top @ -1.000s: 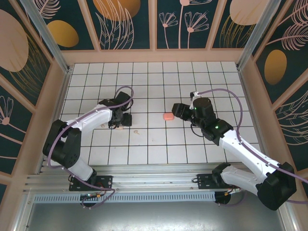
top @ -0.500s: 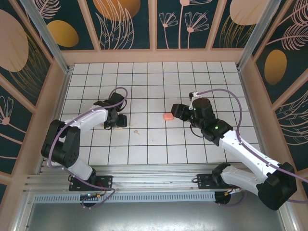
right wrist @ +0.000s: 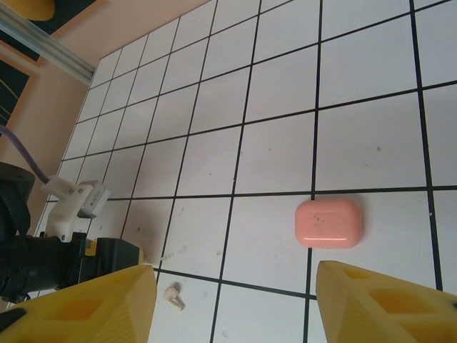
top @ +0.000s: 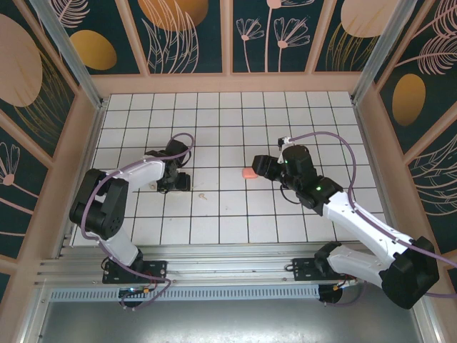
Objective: Insert the wireless bluetooth earbuds into the charging case
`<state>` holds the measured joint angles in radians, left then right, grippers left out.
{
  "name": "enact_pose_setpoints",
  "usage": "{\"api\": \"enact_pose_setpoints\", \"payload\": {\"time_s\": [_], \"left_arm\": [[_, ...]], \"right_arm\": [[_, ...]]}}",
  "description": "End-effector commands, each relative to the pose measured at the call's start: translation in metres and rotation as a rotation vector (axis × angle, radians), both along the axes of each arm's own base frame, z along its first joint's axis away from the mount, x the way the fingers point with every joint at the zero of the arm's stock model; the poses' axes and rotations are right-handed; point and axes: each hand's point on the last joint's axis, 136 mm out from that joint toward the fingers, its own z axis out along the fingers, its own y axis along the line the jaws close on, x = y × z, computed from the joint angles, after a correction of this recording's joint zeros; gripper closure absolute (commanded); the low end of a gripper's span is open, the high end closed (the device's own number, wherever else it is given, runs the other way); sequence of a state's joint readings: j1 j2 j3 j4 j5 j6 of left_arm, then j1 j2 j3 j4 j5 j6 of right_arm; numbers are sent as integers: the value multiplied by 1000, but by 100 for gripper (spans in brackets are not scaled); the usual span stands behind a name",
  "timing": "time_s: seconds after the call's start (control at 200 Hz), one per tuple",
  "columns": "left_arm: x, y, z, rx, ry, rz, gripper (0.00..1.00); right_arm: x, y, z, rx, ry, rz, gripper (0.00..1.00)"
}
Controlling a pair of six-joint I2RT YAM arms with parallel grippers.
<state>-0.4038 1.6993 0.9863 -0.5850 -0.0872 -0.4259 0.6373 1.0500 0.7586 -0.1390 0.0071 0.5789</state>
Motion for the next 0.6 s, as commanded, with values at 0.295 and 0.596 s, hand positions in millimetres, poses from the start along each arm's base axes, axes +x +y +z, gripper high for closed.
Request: {"api": "enact_pose_setpoints", "payload": {"time_s": [0.295, 0.596], "left_arm": [[-9, 3, -20, -5, 37, -9, 40], [-5, 4, -4, -14, -30, -34, 56]], "right_arm": [[8, 7, 20, 15, -57, 7, 41], [8, 8, 17, 4, -56, 12, 41]]}}
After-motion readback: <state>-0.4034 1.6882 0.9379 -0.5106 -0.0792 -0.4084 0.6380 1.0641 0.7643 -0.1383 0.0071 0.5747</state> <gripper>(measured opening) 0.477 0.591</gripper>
